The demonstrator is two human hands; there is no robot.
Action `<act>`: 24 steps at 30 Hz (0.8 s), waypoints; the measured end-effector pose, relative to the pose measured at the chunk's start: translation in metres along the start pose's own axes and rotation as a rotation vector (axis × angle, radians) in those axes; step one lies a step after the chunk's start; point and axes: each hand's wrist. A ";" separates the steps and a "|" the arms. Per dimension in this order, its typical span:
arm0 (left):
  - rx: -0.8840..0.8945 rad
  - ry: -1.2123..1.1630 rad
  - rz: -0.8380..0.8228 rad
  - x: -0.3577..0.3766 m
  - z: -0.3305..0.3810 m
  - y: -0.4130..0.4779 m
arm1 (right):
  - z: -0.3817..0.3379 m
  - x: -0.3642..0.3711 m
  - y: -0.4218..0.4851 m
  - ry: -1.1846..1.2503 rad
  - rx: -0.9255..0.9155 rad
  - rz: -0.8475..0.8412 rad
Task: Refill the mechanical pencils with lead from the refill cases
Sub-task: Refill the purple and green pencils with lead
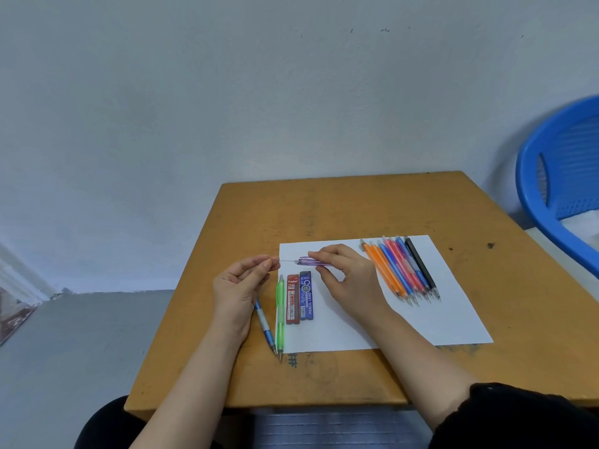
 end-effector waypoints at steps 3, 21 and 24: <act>0.002 -0.008 0.014 0.000 0.000 0.001 | 0.001 0.001 0.000 -0.009 0.012 -0.001; -0.006 0.025 -0.005 0.000 0.001 -0.001 | -0.001 -0.001 -0.001 -0.001 0.012 -0.002; -0.009 0.032 -0.010 0.000 0.001 -0.001 | -0.001 -0.001 -0.001 -0.005 0.004 -0.006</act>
Point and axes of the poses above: each hand's wrist, its own y-axis towards the middle knuckle, its own x-axis out of the palm, z = x × y, and after that the axes turned 8 degrees about x, right-handed
